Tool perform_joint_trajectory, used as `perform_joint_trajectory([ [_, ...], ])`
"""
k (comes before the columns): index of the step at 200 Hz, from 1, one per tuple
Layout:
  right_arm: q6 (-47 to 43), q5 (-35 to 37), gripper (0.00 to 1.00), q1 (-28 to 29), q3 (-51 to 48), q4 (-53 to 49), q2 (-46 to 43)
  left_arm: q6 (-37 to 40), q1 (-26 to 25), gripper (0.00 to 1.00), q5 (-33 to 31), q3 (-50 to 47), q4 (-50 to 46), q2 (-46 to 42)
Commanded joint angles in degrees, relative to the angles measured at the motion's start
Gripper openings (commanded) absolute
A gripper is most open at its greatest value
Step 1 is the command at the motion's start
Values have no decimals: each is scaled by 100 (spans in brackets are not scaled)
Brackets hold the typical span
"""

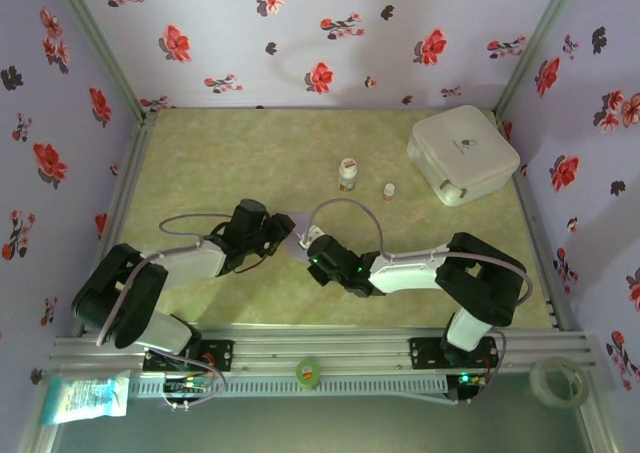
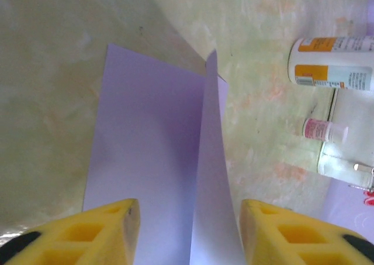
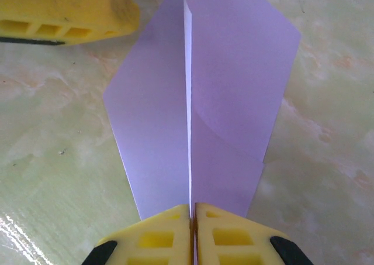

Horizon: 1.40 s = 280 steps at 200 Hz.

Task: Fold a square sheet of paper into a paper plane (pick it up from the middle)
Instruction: Fourth fold the wing at the center of the table.

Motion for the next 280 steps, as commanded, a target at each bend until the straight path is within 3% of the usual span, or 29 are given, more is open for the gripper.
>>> perform_joint_trajectory([
  [1, 21, 85, 10, 41, -63, 143, 91, 307, 107, 53, 230, 251, -80, 63],
  [30, -13, 84, 9, 46, -56, 152, 103, 596, 164, 58, 690, 597, -59, 439],
  [64, -35, 85, 10, 41, -24, 90, 100, 370, 242, 52, 796, 591, 82, 691],
  [87, 76, 112, 13, 39, -124, 33, 10, 195, 321, 44, 728, 461, 158, 664],
  [110, 227, 100, 15, 39, -181, -17, -48, 116, 349, 28, 647, 419, 169, 537],
  [166, 357, 221, 17, 44, -288, -15, -145, 43, 358, 9, 634, 500, 231, 530],
  [221, 409, 402, 18, 43, -381, -86, -263, -1, 359, 2, 595, 409, 247, 435],
  [280, 408, 359, 17, 42, -398, 35, -239, -8, 359, 2, 585, 420, 248, 472],
])
